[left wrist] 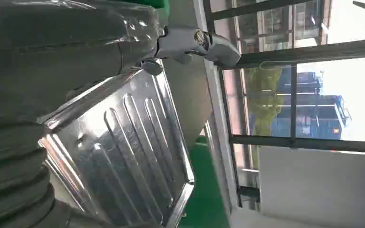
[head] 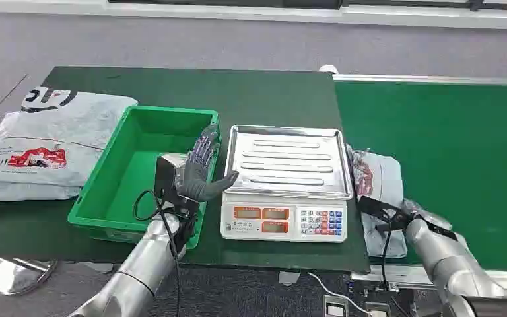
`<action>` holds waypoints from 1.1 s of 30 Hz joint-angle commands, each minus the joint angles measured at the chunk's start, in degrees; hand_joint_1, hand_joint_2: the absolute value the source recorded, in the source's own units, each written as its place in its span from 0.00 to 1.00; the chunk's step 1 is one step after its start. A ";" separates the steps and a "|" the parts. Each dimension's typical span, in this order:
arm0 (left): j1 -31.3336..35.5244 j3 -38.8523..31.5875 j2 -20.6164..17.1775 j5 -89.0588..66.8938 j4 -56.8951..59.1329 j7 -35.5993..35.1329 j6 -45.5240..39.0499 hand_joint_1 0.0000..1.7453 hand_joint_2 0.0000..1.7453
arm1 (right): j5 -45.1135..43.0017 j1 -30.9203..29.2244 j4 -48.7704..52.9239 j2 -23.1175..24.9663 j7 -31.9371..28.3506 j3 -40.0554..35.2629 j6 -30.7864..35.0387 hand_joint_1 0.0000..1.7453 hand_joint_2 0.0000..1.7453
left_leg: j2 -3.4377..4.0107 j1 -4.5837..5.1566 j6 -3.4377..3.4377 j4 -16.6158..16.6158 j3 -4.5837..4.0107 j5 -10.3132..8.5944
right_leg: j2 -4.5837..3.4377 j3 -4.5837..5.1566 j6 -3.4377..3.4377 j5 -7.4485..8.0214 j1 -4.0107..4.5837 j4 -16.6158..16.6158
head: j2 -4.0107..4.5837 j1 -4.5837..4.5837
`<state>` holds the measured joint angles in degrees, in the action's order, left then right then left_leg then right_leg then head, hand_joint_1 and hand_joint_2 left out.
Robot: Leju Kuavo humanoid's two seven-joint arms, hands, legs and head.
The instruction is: Moved the parcel from conveyor to table for the left to box.
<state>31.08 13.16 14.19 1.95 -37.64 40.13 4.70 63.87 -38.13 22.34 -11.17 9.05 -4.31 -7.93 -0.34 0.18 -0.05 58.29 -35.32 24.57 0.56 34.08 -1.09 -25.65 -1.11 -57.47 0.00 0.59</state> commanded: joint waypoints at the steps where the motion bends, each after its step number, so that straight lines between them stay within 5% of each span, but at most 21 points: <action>1: 2.70 -0.14 -0.83 -0.06 3.87 -0.13 0.15 0.00 1.00 | -0.56 -3.48 -6.37 1.22 -1.76 -4.17 -2.65 0.00 1.00 | 0.13 -0.07 -0.05 -0.03 0.09 0.03 | -0.14 -0.07 0.08 0.03 0.08 0.07 | 0.00 0.00; 12: 2.60 -0.75 -1.30 -0.04 3.24 -0.13 -0.08 0.00 1.00 | -0.37 -4.33 -6.59 2.27 -8.05 -6.67 -7.30 0.02 1.00 | 0.22 -0.07 -0.06 -0.03 0.09 0.02 | -0.24 -0.05 0.07 0.07 0.07 0.07 | 0.00 -0.02; 13: 2.28 -1.07 -1.59 0.08 2.57 -0.13 -0.28 0.00 1.00 | -1.49 -4.37 -6.10 2.99 -9.91 -6.14 -5.53 1.00 1.00 | 0.30 -0.10 -0.07 -0.07 0.14 0.02 | -0.32 -0.08 0.10 0.10 0.10 0.12 | 0.00 0.00; 22: -1.35 -2.02 -2.51 0.20 -2.14 -0.13 -0.70 0.00 1.00 | -6.21 -2.27 0.38 7.20 -21.02 -4.79 12.67 1.00 1.00 | 0.70 -0.09 -0.11 -0.09 0.19 0.05 | -0.72 0.04 0.21 0.18 0.13 0.06 | 0.00 0.00; 33: -0.87 -2.19 -2.23 -0.03 -2.08 -0.13 -0.31 0.00 1.00 | -11.20 -0.15 4.45 7.06 -25.07 -2.64 19.14 1.00 1.00 | 1.31 -0.09 -0.48 -0.20 0.11 0.07 | -1.31 0.48 0.49 0.32 0.29 -0.02 | 0.00 0.00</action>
<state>29.14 13.16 12.98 2.10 -41.03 40.15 4.07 55.36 -37.12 23.87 -6.93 -14.65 -6.32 8.26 0.77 0.13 -0.46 58.17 -35.38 24.60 -0.54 34.63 -0.69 -25.34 -0.85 -57.55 0.00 0.59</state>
